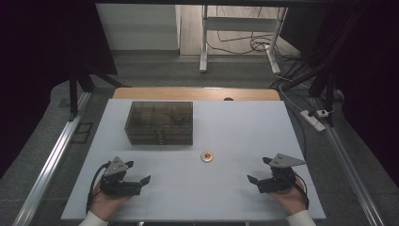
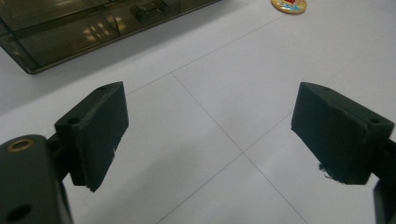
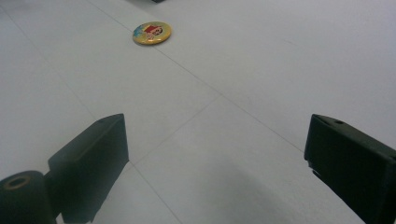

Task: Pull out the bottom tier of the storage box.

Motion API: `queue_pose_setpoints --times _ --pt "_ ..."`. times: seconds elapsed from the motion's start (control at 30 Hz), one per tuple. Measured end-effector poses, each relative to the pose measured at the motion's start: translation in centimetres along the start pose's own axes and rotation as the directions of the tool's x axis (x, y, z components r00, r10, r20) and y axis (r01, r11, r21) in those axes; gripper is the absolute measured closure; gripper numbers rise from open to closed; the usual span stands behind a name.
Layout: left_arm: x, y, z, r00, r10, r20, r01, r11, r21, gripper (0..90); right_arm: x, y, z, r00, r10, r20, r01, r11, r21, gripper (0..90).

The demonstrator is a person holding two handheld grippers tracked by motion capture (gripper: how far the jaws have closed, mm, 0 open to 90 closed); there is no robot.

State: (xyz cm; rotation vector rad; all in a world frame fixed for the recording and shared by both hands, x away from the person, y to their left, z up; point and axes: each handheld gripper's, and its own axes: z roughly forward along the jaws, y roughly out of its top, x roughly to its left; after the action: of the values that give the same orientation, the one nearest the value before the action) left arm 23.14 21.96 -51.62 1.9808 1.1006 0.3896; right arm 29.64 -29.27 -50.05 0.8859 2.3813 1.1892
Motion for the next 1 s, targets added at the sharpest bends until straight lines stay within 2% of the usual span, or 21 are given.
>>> queue_pose_setpoints --times 0.53,1.0 --pt "0.09 -0.01 -0.18 0.9997 0.014 -0.019 -0.014 0.9999 -0.005 12.3 -0.03 -0.17 0.26 1.0 0.007 -0.001 -0.007 1.0 0.011 6.5" --pt "0.03 0.15 -0.16 0.9977 0.058 -0.036 -0.058 0.9983 -0.002 12.2 0.04 -0.22 0.52 1.0 -0.001 0.003 0.001 1.0 0.023 6.5"
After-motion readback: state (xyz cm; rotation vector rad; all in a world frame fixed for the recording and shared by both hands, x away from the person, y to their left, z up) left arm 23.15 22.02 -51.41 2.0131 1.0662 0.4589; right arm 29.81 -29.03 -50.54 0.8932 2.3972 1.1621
